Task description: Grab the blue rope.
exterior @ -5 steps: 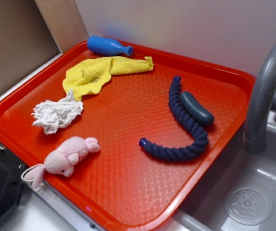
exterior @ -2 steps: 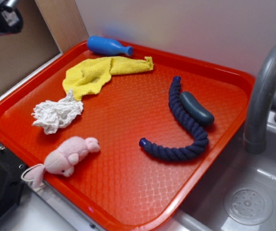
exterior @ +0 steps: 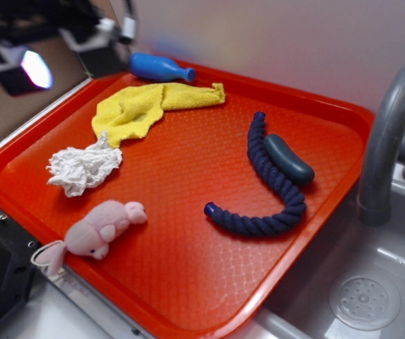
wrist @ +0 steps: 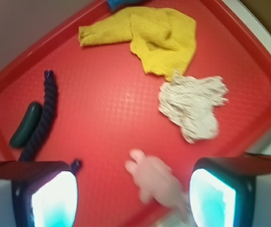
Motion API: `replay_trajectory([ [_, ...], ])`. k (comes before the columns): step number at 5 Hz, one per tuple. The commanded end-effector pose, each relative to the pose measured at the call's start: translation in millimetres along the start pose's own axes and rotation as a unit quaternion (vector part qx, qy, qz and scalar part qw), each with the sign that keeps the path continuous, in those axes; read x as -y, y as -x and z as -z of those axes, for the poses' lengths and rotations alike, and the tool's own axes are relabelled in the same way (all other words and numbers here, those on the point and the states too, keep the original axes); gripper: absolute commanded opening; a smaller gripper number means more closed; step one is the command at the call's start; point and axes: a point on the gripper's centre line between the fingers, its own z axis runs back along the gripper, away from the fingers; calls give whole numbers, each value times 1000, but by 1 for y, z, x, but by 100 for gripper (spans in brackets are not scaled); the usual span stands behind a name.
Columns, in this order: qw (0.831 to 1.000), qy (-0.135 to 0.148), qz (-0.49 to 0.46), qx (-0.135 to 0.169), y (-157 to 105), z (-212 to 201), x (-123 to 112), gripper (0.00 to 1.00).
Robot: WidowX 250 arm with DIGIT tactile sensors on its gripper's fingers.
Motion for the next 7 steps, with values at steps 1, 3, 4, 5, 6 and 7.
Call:
replay_trajectory([
  [1,998,52,-29,-4,-35,17,42,100],
  [3,997,26,-72,8,-68,46,78,100],
  [4,997,5,-79,24,-60,58,94,100],
  [5,996,-14,-77,41,-53,77,106,100],
  [6,995,-34,-88,38,-55,100,108,100],
  [7,995,-45,-83,34,-55,114,111,100],
])
